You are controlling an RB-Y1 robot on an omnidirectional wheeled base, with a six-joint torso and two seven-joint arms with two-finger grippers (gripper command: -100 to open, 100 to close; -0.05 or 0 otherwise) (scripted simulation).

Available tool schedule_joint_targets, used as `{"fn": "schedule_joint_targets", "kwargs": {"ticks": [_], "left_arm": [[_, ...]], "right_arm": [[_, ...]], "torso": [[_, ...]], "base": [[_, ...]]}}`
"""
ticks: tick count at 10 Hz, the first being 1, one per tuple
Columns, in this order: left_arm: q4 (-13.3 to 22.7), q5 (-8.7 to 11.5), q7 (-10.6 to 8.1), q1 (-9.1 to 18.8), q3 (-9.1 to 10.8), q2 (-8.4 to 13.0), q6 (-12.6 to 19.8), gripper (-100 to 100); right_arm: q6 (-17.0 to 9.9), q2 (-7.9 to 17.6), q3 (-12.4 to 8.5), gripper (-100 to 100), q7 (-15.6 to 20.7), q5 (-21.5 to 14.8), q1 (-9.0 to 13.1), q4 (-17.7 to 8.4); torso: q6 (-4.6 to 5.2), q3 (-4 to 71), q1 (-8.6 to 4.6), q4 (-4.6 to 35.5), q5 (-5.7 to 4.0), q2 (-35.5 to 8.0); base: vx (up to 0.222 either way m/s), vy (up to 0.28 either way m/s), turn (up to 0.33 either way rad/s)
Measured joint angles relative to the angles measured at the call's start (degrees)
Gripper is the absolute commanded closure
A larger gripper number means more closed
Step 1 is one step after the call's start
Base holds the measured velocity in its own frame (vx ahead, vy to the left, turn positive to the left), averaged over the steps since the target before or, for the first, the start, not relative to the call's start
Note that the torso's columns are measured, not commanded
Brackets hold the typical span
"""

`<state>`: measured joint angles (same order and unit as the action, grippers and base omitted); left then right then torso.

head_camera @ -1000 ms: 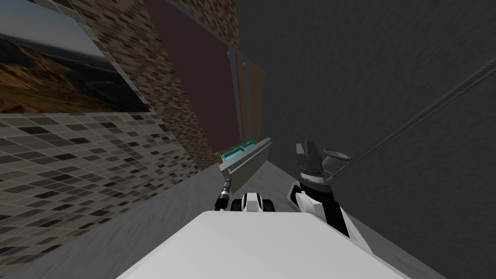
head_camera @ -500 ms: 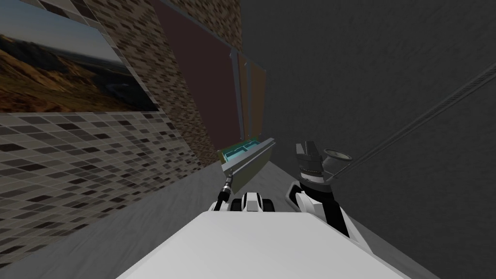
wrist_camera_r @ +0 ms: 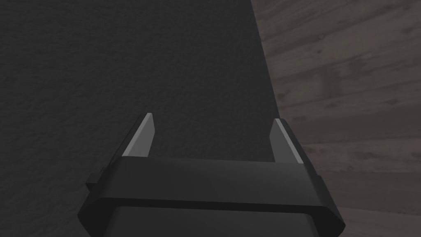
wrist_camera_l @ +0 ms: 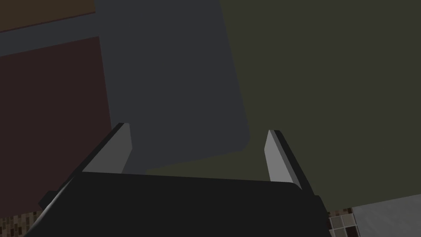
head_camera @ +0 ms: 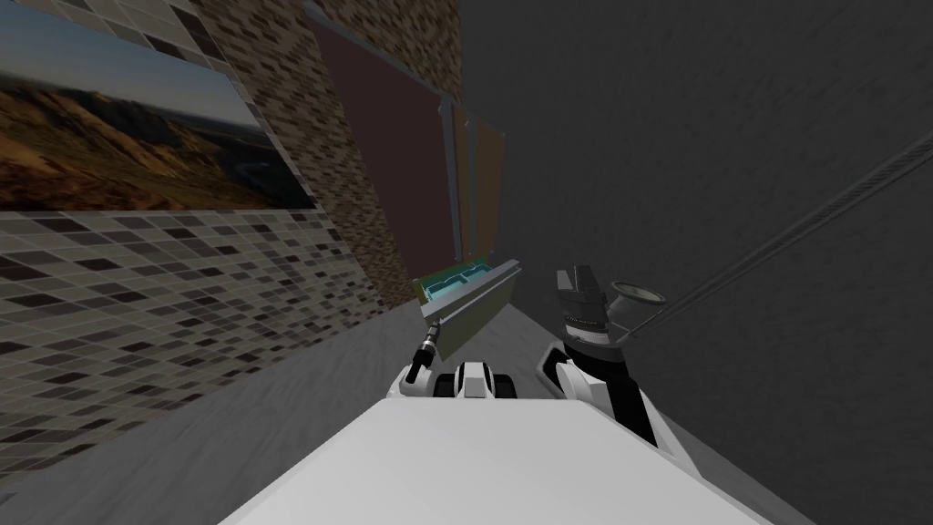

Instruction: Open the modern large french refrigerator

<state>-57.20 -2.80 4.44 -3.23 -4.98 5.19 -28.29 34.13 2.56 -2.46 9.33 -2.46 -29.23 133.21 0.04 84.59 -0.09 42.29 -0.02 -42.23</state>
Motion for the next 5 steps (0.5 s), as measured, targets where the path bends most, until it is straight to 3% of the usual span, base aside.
{"fn": "schedule_joint_targets", "kwargs": {"ticks": [5], "left_arm": [[9.02, 1.75, -2.54, 9.45, -1.58, 3.01, -0.11, -100]], "right_arm": [[0.00, 0.00, 0.00, 0, 0.00, 0.00, 0.00, 0.00]], "torso": [[-0.01, -0.04, 0.05, 0.02, 0.02, -0.06]], "base": [[-0.067, -0.040, 0.072]]}}
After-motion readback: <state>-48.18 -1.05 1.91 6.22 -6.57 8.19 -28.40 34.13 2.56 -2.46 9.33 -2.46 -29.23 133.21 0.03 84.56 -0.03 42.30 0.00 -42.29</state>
